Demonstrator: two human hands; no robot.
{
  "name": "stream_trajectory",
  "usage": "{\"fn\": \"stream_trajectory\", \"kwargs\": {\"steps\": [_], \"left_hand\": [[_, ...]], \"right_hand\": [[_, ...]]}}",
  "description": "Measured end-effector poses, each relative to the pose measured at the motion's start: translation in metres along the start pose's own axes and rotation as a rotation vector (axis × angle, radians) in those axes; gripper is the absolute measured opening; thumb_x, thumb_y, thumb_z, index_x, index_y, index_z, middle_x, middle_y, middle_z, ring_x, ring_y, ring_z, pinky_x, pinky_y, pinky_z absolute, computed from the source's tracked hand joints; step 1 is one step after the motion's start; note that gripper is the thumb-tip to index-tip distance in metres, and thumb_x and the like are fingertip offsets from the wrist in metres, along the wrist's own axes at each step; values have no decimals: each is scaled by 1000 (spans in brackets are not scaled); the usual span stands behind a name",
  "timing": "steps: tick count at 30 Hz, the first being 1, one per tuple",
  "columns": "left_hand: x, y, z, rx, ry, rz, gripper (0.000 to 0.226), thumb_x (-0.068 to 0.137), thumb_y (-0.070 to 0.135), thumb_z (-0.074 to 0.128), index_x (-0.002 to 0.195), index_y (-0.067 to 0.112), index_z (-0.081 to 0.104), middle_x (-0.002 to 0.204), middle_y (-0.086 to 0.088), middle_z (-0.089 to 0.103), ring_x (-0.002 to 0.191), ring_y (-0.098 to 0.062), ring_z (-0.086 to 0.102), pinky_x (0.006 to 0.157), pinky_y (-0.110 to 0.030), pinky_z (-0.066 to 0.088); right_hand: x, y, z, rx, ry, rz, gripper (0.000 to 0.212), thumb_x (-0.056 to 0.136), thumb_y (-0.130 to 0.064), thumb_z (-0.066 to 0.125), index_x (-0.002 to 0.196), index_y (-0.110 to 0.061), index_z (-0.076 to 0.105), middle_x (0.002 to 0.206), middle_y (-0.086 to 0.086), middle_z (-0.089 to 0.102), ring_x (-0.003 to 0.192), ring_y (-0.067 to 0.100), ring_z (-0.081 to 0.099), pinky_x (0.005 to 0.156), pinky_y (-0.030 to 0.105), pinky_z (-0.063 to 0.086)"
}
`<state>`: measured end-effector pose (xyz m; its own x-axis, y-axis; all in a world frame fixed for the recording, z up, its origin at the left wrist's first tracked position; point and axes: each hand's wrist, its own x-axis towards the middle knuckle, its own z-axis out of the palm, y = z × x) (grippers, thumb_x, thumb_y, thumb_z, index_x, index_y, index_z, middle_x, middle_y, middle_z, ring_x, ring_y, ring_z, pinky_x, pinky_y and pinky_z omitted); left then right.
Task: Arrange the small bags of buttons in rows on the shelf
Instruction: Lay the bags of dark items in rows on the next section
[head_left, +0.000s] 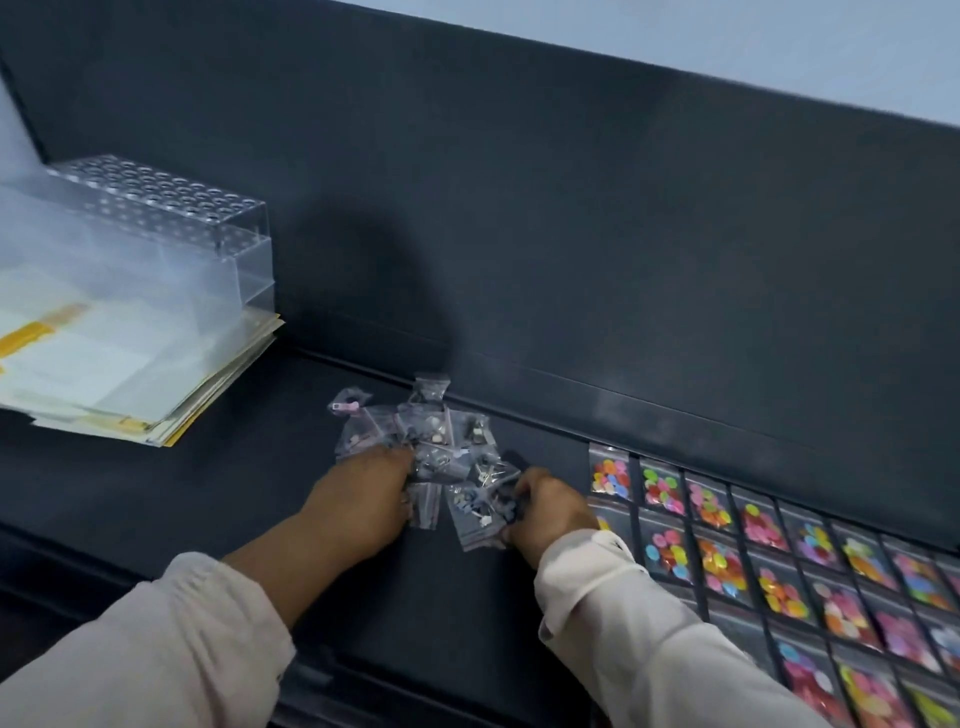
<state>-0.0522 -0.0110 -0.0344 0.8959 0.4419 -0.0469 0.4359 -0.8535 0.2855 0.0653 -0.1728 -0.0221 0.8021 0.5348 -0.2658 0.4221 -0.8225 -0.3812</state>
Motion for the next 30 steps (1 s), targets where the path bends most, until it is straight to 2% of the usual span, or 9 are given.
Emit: {"fn": "stream_trajectory", "kwargs": {"steps": [4, 8, 11, 15, 18, 22, 26, 28, 30], "left_hand": [[-1, 0, -3, -33, 9, 32, 37, 83, 26, 59, 117, 18, 49, 116, -5, 57, 106, -23, 56, 81, -29, 45], [-1, 2, -2, -38, 93, 173, 30, 84, 21, 57, 114, 20, 53, 109, 0, 55, 103, -19, 53, 84, -31, 46], [2, 2, 0, -26, 69, 213, 23, 89, 25, 53, 110, 20, 61, 108, 0, 54, 104, -18, 53, 84, -30, 44], [5, 0, 3, 38, 44, 129, 19, 86, 22, 58, 104, 14, 58, 110, -4, 54, 103, -20, 52, 82, -31, 46], [6, 1, 3, 45, 20, 89, 14, 83, 19, 61, 96, 14, 57, 104, -4, 57, 96, -20, 56, 78, -31, 48], [6, 1, -3, -1, -98, 21, 9, 82, 16, 59, 91, 14, 61, 96, -4, 65, 89, -22, 61, 79, -35, 52], [1, 5, -7, -93, -33, 41, 10, 81, 14, 60, 75, 22, 60, 87, 4, 61, 88, -18, 59, 73, -31, 48], [-2, 8, -9, -259, -8, 21, 17, 83, 15, 59, 69, 23, 53, 76, 3, 62, 77, -17, 60, 63, -30, 45], [-2, 11, -12, -441, 6, -3, 15, 85, 17, 60, 72, 19, 52, 69, 1, 63, 65, -17, 57, 59, -31, 44]], "right_hand": [[-3, -1, 4, 83, 66, 92, 42, 79, -17, 62, 119, -21, 47, 116, 7, 62, 108, 26, 59, 89, 26, 45], [-6, -2, -1, 104, 56, 169, 50, 81, -13, 61, 127, -20, 45, 124, 8, 58, 114, 26, 56, 94, 28, 45], [-13, 1, -8, 147, 50, 208, 34, 80, -14, 63, 113, -22, 57, 117, 2, 62, 109, 22, 58, 89, 24, 45], [-19, 5, -5, 260, 108, 205, 22, 79, -9, 62, 95, -24, 64, 104, -2, 66, 99, 18, 60, 80, 20, 43], [-23, 6, 1, 460, 155, 174, 22, 78, -3, 62, 73, -24, 59, 84, 2, 66, 83, 20, 63, 78, 27, 51], [-33, 5, -2, 802, 148, 191, 27, 82, 5, 59, 67, -18, 57, 63, 1, 56, 56, 12, 52, 51, 21, 46], [-42, 4, -6, 1075, 61, 235, 26, 87, 0, 54, 69, -18, 56, 64, 2, 55, 60, 14, 52, 62, 32, 50], [-46, 6, -7, 1148, 39, 239, 25, 89, -1, 52, 70, -18, 55, 71, 3, 55, 68, 17, 53, 66, 39, 53], [-52, 7, -11, 1225, 42, 228, 26, 91, -2, 48, 72, -18, 52, 74, 4, 55, 68, 19, 56, 62, 38, 55]]}}
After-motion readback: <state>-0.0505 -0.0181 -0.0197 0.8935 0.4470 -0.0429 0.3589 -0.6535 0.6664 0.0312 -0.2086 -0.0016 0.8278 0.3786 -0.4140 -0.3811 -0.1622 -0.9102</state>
